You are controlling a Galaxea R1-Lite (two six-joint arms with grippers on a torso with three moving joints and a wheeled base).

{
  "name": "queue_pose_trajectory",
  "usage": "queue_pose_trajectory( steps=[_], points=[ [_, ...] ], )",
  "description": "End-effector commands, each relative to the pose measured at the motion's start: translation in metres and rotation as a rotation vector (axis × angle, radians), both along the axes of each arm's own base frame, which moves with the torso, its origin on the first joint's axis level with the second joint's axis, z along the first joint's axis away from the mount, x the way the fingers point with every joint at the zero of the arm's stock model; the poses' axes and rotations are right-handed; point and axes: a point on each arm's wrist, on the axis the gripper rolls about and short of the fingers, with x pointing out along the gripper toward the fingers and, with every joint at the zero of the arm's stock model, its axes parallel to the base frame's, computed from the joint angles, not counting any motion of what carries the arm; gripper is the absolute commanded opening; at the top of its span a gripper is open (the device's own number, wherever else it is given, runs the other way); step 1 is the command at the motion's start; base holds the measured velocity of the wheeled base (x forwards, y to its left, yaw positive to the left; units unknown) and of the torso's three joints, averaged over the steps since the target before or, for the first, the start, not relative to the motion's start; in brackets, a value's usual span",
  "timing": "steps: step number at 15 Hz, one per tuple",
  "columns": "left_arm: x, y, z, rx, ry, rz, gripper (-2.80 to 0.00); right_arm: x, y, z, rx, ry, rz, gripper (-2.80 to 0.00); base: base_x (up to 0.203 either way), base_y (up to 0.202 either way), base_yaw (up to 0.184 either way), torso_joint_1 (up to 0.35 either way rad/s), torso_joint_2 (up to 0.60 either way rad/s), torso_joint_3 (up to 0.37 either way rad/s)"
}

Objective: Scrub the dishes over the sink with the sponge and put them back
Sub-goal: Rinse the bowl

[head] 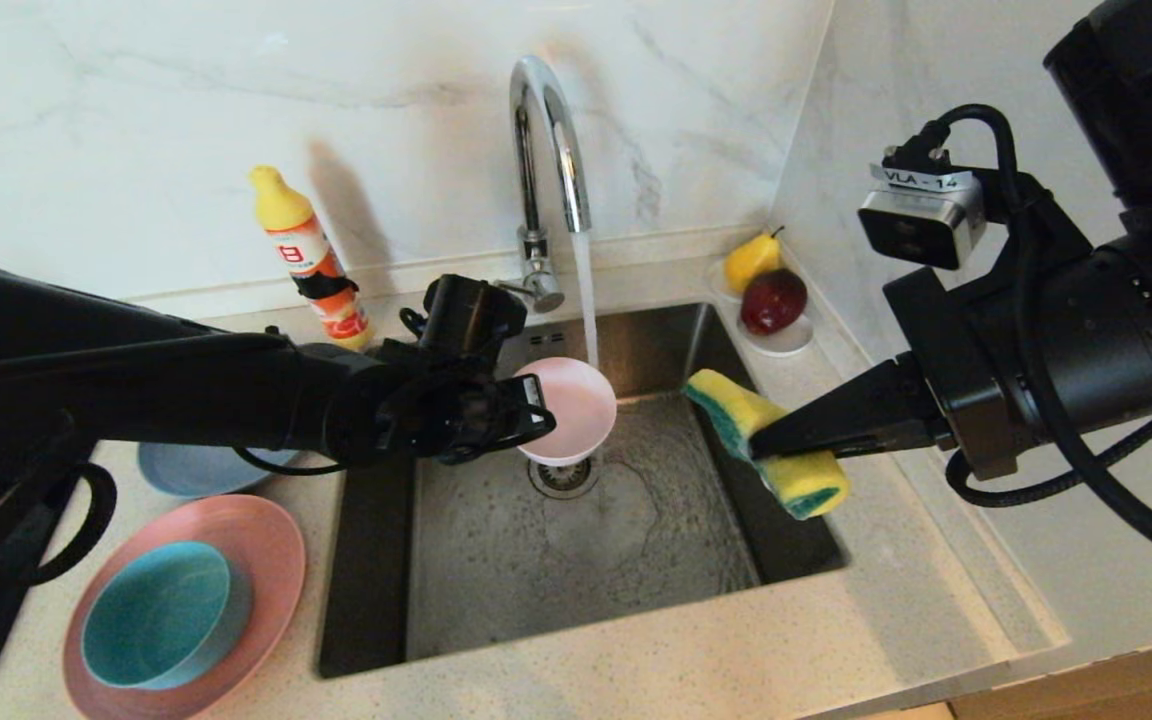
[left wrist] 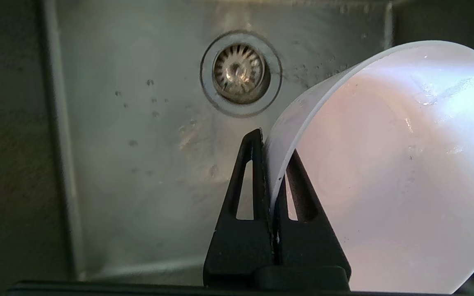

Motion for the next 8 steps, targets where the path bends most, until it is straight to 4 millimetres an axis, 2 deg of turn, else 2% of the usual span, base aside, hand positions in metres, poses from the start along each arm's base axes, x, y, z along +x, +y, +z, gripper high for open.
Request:
queue_pose_trajectory(
  steps=[1, 6, 8],
  points=[
    [0.011, -0.004, -0.008, -0.002, 0.005, 0.010, -2.80, 0.000, 0.000, -0.001, -0.002, 0.010, -0.001, -2.80, 0.000, 0.000, 0.000, 0.000, 0.00, 0.000],
    [0.027, -0.013, -0.016, -0.010, -0.006, 0.008, -2.80, 0.001, 0.000, -0.001, -0.003, 0.011, -0.003, -2.80, 0.000, 0.000, 0.000, 0.000, 0.00, 0.000],
    [0.027, -0.013, -0.014, -0.012, -0.009, 0.007, -2.80, 0.001, 0.000, -0.001, -0.002, 0.009, -0.003, -2.80, 0.000, 0.000, 0.000, 0.000, 0.00, 0.000]
  ],
)
